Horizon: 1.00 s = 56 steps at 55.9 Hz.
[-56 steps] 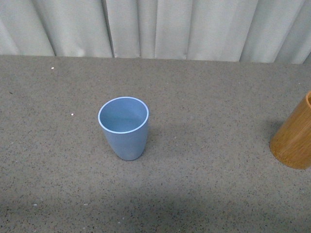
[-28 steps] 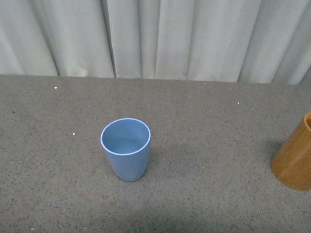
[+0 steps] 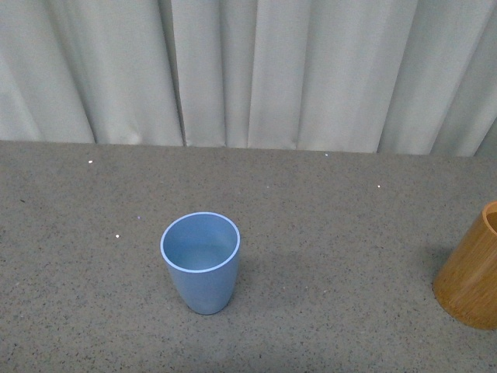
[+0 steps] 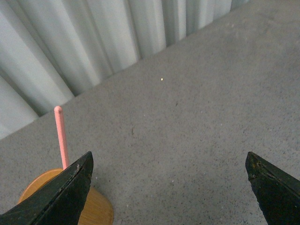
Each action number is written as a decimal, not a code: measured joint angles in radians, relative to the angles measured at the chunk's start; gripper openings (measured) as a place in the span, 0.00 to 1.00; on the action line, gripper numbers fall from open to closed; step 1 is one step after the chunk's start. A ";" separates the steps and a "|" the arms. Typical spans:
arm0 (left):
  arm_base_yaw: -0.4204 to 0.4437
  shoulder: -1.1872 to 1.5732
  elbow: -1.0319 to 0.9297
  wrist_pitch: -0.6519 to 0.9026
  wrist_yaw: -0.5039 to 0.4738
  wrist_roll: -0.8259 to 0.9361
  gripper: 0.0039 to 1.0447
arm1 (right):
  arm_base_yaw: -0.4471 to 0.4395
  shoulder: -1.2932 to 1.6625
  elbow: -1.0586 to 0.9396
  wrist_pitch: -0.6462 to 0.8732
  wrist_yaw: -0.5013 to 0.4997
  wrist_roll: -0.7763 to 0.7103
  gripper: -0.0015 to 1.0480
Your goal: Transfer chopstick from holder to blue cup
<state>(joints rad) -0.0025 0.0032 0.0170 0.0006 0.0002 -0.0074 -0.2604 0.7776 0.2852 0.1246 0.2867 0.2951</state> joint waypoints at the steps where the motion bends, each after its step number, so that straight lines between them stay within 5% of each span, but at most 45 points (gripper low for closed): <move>1: 0.000 0.000 0.000 0.000 0.000 0.000 0.73 | -0.006 0.018 0.009 -0.001 -0.008 0.002 0.91; 10: 0.000 0.000 0.000 0.000 0.000 0.001 0.96 | -0.040 0.239 0.126 -0.013 -0.108 0.048 0.91; 56: 0.000 0.000 0.000 0.000 0.000 0.002 0.94 | 0.088 0.700 0.290 0.142 -0.121 0.131 0.91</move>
<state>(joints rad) -0.0025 0.0032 0.0170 0.0006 -0.0002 -0.0059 -0.1722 1.4780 0.5751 0.2661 0.1654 0.4263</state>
